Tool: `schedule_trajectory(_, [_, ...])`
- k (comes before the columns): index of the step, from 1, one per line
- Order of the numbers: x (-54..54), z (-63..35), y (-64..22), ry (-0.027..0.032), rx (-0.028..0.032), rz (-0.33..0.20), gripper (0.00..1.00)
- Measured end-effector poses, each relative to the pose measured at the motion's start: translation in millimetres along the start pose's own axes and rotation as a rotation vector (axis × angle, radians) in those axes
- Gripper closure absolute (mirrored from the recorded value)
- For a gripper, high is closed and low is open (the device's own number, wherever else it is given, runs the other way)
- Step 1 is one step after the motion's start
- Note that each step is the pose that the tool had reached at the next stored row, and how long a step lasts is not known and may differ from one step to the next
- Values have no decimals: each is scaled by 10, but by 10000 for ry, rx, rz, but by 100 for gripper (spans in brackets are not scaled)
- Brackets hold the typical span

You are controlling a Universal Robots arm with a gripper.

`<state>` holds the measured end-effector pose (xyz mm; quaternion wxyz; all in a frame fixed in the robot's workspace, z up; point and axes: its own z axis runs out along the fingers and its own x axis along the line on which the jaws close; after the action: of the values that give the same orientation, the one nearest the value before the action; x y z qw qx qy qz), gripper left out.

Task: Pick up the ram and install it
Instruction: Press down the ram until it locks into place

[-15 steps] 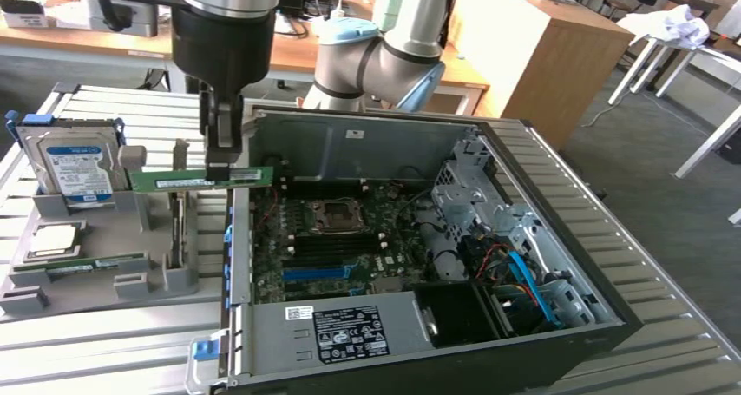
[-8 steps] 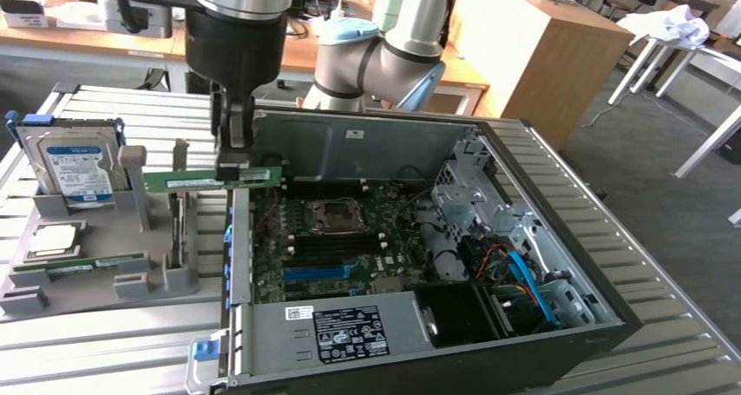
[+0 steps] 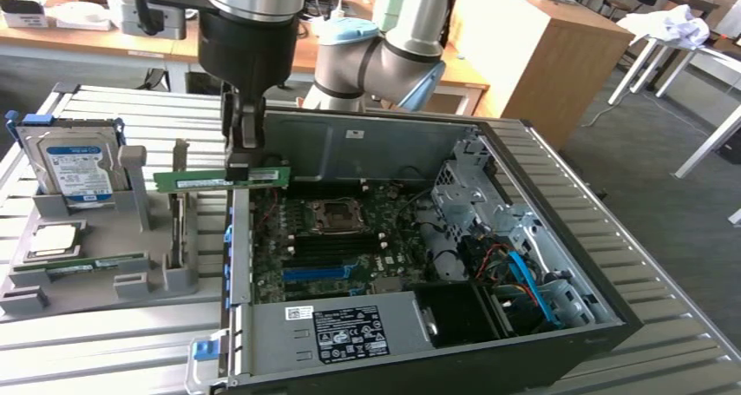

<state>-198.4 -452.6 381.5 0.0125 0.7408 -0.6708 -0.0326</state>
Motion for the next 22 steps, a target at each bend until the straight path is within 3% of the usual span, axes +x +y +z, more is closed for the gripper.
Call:
schedule_trajectory(12, [13,-8,-130,0,0,0,88])
schedule_trajectory(22, [28,-18,-289,0,0,1,88])
